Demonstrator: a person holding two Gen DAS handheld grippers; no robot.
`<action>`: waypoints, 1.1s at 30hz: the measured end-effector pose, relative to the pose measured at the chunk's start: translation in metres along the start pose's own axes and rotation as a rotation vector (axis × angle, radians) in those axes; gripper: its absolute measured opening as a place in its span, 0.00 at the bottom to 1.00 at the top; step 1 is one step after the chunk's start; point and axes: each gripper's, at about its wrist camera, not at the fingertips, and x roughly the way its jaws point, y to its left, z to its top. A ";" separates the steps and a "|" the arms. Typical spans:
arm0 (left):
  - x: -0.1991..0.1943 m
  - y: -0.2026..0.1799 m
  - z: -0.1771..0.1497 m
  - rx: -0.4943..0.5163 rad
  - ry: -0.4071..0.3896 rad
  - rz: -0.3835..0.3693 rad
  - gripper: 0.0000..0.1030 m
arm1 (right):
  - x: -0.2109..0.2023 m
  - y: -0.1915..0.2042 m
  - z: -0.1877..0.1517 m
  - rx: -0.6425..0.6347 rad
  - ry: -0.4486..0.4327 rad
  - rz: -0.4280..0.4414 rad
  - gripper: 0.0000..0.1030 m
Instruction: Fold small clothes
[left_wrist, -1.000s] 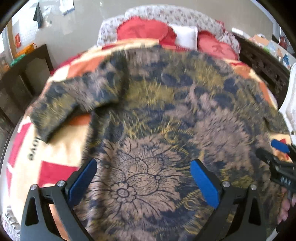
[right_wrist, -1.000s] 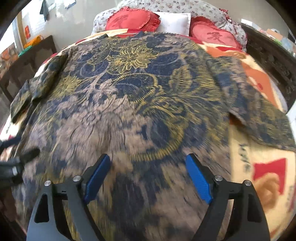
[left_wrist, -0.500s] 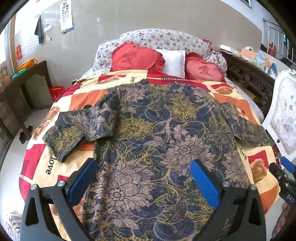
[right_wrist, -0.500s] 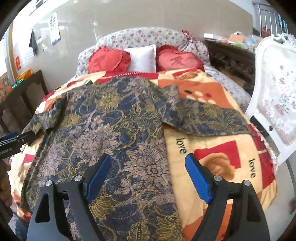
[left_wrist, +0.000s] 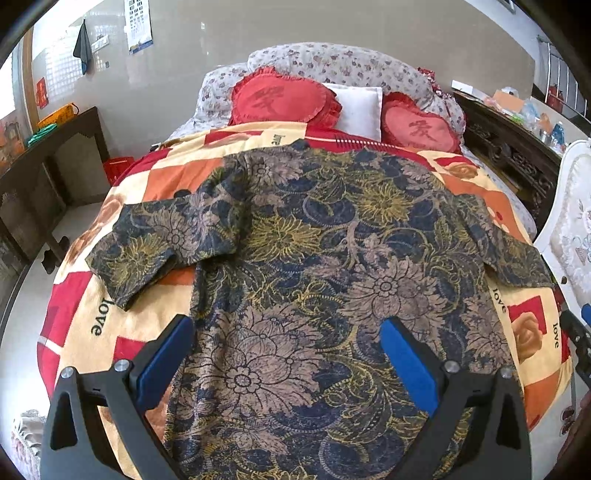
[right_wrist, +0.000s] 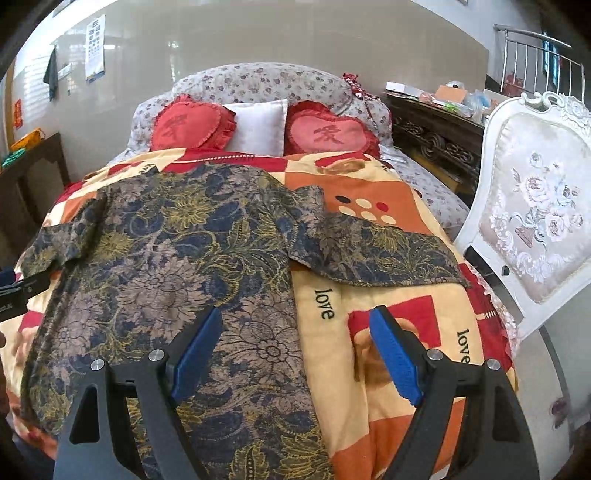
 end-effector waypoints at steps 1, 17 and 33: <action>0.001 0.000 0.000 0.000 0.003 -0.001 1.00 | 0.004 -0.002 0.000 0.012 0.007 0.005 0.89; 0.025 -0.004 -0.012 0.001 0.080 -0.018 1.00 | 0.019 0.003 -0.011 0.024 0.050 0.040 0.89; 0.029 -0.011 -0.013 0.013 0.092 -0.024 1.00 | 0.019 0.004 -0.011 0.030 0.037 0.041 0.89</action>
